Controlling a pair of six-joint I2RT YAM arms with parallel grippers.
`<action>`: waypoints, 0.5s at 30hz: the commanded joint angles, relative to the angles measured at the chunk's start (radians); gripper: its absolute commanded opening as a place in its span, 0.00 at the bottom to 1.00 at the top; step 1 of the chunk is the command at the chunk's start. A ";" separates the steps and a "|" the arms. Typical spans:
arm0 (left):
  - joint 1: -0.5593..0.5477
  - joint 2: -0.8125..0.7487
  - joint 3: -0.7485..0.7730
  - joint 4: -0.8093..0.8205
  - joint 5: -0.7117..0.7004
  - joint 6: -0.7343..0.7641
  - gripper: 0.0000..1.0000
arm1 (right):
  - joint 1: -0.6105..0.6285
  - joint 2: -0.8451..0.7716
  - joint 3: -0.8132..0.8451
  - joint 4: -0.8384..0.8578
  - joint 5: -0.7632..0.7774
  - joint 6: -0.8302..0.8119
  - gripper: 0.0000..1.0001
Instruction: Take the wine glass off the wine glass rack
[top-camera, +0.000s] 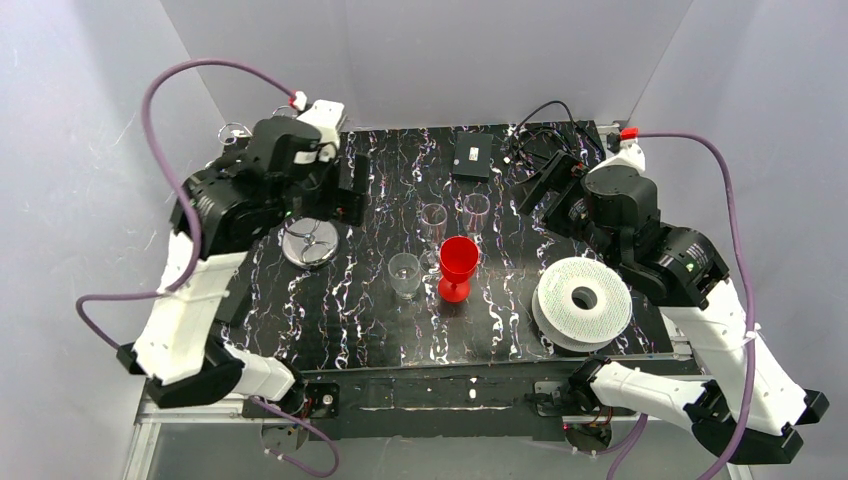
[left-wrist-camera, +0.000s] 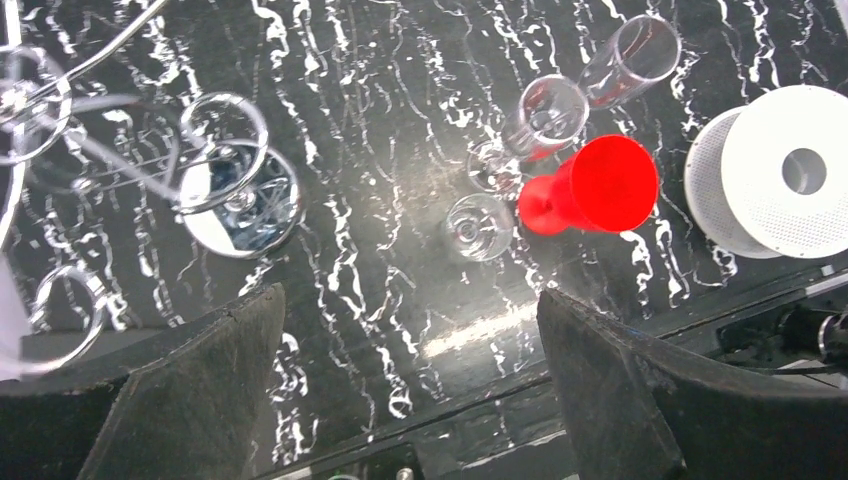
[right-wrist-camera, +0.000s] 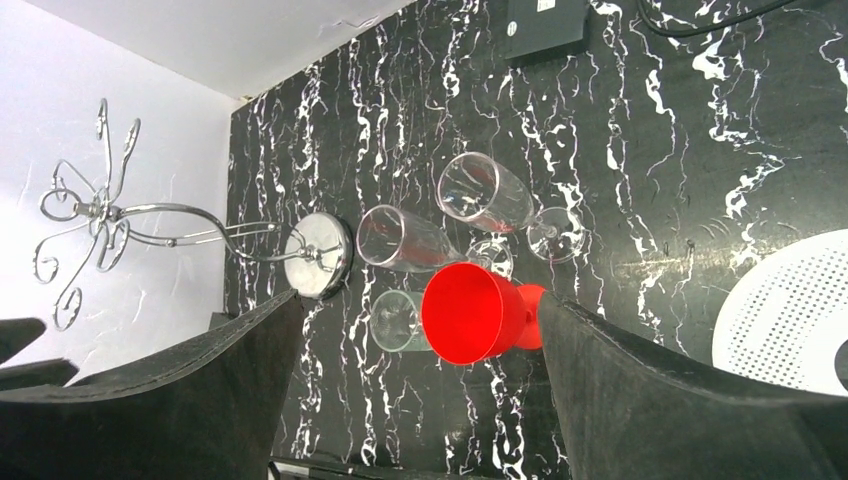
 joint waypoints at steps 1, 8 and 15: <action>0.010 -0.090 -0.001 -0.121 -0.087 0.055 0.98 | -0.003 -0.033 0.000 0.017 -0.013 0.010 0.95; 0.012 -0.175 -0.078 -0.143 -0.114 0.019 0.98 | -0.003 -0.054 -0.041 0.034 -0.030 0.035 0.95; 0.013 -0.225 -0.130 -0.149 -0.134 -0.004 0.98 | -0.003 -0.066 -0.050 0.067 -0.030 0.013 0.95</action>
